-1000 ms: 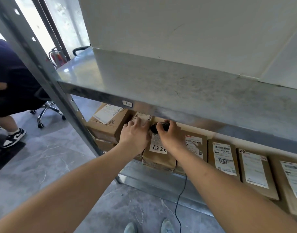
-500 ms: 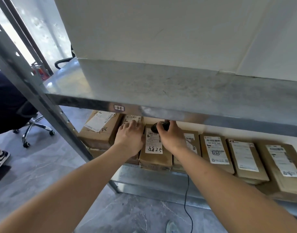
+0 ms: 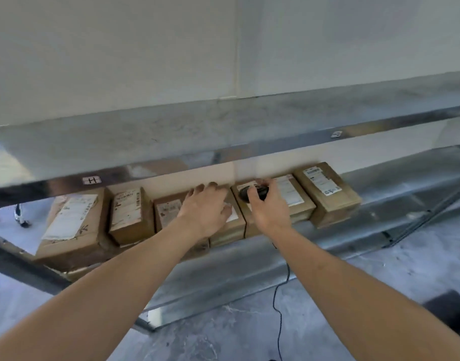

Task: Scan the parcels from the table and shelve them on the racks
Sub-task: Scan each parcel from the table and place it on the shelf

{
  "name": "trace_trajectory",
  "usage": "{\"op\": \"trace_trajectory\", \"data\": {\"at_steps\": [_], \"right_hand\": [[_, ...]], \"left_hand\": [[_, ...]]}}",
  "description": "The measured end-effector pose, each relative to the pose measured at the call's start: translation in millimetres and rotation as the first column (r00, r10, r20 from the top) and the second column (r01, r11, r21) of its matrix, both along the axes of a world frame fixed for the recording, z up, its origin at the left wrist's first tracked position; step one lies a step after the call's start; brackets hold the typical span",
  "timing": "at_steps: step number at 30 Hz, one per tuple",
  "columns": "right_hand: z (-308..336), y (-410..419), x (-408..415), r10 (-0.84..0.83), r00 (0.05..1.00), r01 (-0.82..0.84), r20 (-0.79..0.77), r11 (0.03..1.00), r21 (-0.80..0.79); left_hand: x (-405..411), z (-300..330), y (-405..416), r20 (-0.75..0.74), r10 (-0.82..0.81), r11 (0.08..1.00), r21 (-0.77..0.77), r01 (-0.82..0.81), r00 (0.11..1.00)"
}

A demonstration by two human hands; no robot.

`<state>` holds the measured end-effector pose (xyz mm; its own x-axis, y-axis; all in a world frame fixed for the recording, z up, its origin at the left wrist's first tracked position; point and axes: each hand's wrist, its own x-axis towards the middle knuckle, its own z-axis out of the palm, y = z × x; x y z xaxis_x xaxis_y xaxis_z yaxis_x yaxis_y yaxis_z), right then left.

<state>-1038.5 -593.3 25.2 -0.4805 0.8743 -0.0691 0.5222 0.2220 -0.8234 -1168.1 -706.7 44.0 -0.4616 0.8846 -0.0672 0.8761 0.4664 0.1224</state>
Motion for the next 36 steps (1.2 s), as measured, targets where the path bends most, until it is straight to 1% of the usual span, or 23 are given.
{"op": "trace_trajectory", "data": {"at_steps": [4, 11, 16, 19, 22, 30, 33, 36], "right_hand": [[14.1, 25.6, 57.2, -0.146, 0.989, 0.147, -0.036, 0.989, 0.018], [36.2, 70.6, 184.2, -0.365, 0.927, 0.371, -0.083, 0.926, 0.070], [52.8, 97.9, 285.8, -0.465, 0.871, 0.480, -0.155, 0.874, 0.075], [57.8, 118.5, 347.6, -0.524, 0.832, 0.544, -0.182, 0.835, 0.081], [61.3, 138.1, 405.7, -0.575, 0.789, 0.602, -0.214, 0.794, 0.084], [72.0, 183.3, 547.2, -0.745, 0.623, 0.779, -0.237, 0.617, 0.108], [75.5, 205.4, 591.2, -0.799, 0.554, 0.832, -0.235, 0.539, 0.130], [77.0, 231.6, 629.4, -0.836, 0.492, 0.871, -0.243, 0.468, 0.151]], "left_hand": [[46.4, 10.8, 39.8, -0.029, -0.120, 0.993, 0.006, 0.120, 0.992], [155.7, 36.2, 115.3, -0.057, -0.324, 0.944, 0.041, 0.326, 0.944], [249.1, 46.7, 172.2, -0.086, -0.442, 0.893, 0.054, 0.447, 0.893], [309.0, 56.3, 201.2, -0.100, -0.478, 0.873, 0.053, 0.484, 0.873], [365.6, 63.4, 231.0, -0.124, -0.537, 0.834, 0.076, 0.547, 0.835], [496.4, 85.1, 307.5, -0.140, -0.670, 0.722, 0.103, 0.684, 0.729], [539.4, 89.6, 343.6, -0.162, -0.720, 0.662, 0.130, 0.738, 0.675], [578.8, 89.4, 383.2, -0.151, -0.769, 0.603, 0.149, 0.784, 0.621]]}}
